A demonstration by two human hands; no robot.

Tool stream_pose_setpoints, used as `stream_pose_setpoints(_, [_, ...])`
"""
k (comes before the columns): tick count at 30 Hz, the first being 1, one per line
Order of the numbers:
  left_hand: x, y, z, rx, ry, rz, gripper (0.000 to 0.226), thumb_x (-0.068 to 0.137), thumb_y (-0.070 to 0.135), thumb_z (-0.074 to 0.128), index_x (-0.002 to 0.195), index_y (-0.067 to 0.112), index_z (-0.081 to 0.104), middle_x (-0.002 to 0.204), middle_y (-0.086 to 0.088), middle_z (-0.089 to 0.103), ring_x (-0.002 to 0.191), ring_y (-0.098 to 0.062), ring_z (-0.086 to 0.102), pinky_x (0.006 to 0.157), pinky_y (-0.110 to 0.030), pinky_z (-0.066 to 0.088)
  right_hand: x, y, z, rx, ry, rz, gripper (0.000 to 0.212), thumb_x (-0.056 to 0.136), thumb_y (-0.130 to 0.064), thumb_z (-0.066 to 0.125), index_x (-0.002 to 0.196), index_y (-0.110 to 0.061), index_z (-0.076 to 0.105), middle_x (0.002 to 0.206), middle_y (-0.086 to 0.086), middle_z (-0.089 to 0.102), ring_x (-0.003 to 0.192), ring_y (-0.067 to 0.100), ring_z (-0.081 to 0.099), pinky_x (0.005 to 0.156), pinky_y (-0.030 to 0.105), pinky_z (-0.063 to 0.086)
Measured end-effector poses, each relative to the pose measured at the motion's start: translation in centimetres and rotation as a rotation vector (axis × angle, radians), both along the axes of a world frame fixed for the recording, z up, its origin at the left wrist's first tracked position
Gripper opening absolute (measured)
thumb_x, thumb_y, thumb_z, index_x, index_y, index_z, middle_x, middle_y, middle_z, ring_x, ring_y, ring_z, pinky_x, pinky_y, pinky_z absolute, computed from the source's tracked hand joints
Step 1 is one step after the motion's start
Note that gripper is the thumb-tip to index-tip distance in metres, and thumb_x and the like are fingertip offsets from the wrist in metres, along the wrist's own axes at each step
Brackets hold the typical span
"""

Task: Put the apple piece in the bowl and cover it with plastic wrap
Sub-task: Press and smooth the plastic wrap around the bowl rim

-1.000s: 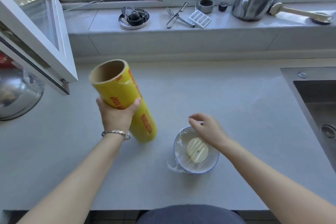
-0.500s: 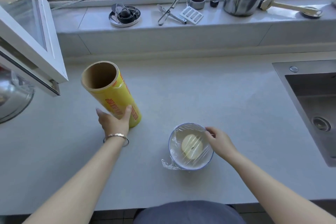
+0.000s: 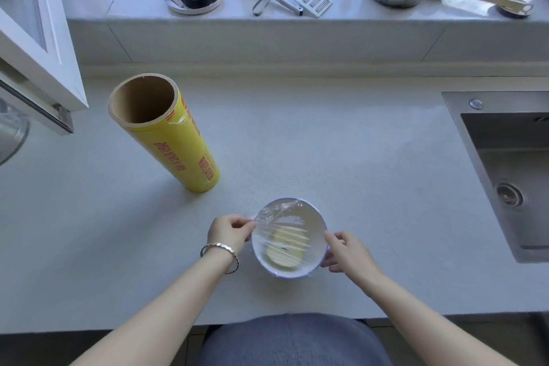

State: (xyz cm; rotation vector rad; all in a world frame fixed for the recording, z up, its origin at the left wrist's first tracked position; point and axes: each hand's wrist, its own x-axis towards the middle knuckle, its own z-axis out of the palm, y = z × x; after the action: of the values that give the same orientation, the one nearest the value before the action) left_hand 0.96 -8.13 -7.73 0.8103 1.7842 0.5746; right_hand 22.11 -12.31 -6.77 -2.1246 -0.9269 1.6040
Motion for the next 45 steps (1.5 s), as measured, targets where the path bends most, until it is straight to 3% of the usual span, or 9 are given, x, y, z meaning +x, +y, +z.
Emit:
stream_pose_setpoints(3, [-0.3,0.9,0.5,0.023,-0.010,-0.020,0.021,0.080,0.006,0.066,0.061,0.016,0.062,0.062,0.000,0.063,0.065,-0.020,0.061,0.072,-0.034,0.054,-0.1,-0.1,0.3,-0.018,-0.154,0.206,0.036,0.089,-0.044,0.043,0.107,-0.014,0.051,0.087,0.002,0.067,0.087,0.021,0.064,0.077,0.032,0.047])
stream_pose_setpoints(6, [-0.5,1.3,0.5,0.086,-0.013,-0.017,0.024,0.083,0.009,0.062,0.061,0.016,0.061,0.064,0.000,0.063,0.066,-0.015,0.060,0.074,-0.032,0.049,-0.9,1.8,0.8,0.271,-0.334,0.346,0.034,0.088,-0.037,0.051,0.117,-0.019,0.053,0.113,0.003,0.060,0.111,0.018,0.054,0.090,0.029,0.040])
stream_pose_setpoints(9, [-0.4,1.4,0.5,0.105,-0.057,0.004,0.028,0.086,0.008,0.058,0.059,0.015,0.060,0.061,0.001,0.063,0.064,-0.013,0.058,0.068,-0.027,0.046,-2.4,4.8,1.0,0.501,-0.358,0.547,0.034,0.085,-0.030,0.059,0.116,-0.016,0.059,0.118,0.007,0.056,0.115,0.020,0.049,0.094,0.025,0.035])
stream_pose_setpoints(15, [-0.4,2.6,0.5,0.112,-0.113,-0.031,0.023,0.085,0.008,0.059,0.063,0.016,0.058,0.054,-0.001,0.055,0.048,-0.007,0.054,0.052,-0.015,0.045,-2.8,8.7,0.7,0.369,-0.372,0.819,0.026,0.086,-0.032,0.058,0.100,-0.011,0.064,0.117,0.007,0.054,0.109,0.023,0.052,0.085,0.029,0.038])
stream_pose_setpoints(23, [0.4,3.9,0.2,0.135,-0.123,-0.068,0.025,0.090,0.009,0.053,0.066,0.014,0.052,0.059,-0.002,0.055,0.037,-0.002,0.047,0.048,-0.020,0.048,-1.8,9.4,0.6,0.384,-0.053,0.610,0.012,0.084,-0.018,0.061,0.073,-0.019,0.056,0.088,0.001,0.059,0.087,0.015,0.056,0.084,0.027,0.042])
stream_pose_setpoints(30, [1.1,3.9,-0.3,0.169,-0.017,-0.148,0.026,0.092,0.016,0.049,0.067,0.018,0.042,0.055,0.000,0.047,0.049,-0.013,0.040,0.051,-0.025,0.035,-0.8,9.5,0.6,0.314,0.217,0.341,0.022,0.083,-0.006,0.060,0.065,-0.017,0.055,0.062,-0.003,0.055,0.051,-0.003,0.048,0.059,0.016,0.036])
stream_pose_setpoints(35, [0.8,4.3,-0.4,0.184,-0.014,-0.139,0.022,0.089,0.020,0.055,0.069,0.022,0.047,0.059,0.001,0.047,0.053,-0.013,0.042,0.052,-0.026,0.035,-0.8,10.3,0.8,0.249,0.148,0.438,0.016,0.082,-0.017,0.064,0.067,-0.021,0.060,0.063,-0.003,0.048,0.062,0.011,0.044,0.062,0.023,0.034])
stream_pose_setpoints(39, [0.5,4.8,0.0,0.109,-0.020,-0.278,0.018,0.081,0.030,0.066,0.066,0.025,0.059,0.062,0.000,0.052,0.058,-0.011,0.046,0.057,-0.024,0.039,-1.2,11.4,1.4,0.209,0.005,0.676,0.042,0.079,-0.026,0.068,0.044,-0.022,0.045,0.064,0.005,0.042,0.060,0.015,0.036,0.055,0.027,0.024])
stream_pose_setpoints(45, [0.4,5.3,-0.2,0.074,-0.105,-0.159,0.025,0.084,0.025,0.063,0.063,0.016,0.053,0.061,0.000,0.049,0.060,-0.012,0.045,0.060,-0.024,0.039,-1.4,11.9,1.6,0.230,-0.016,0.643,0.030,0.088,-0.026,0.055,0.058,-0.024,0.056,0.058,-0.002,0.045,0.054,0.011,0.039,0.051,0.020,0.030])
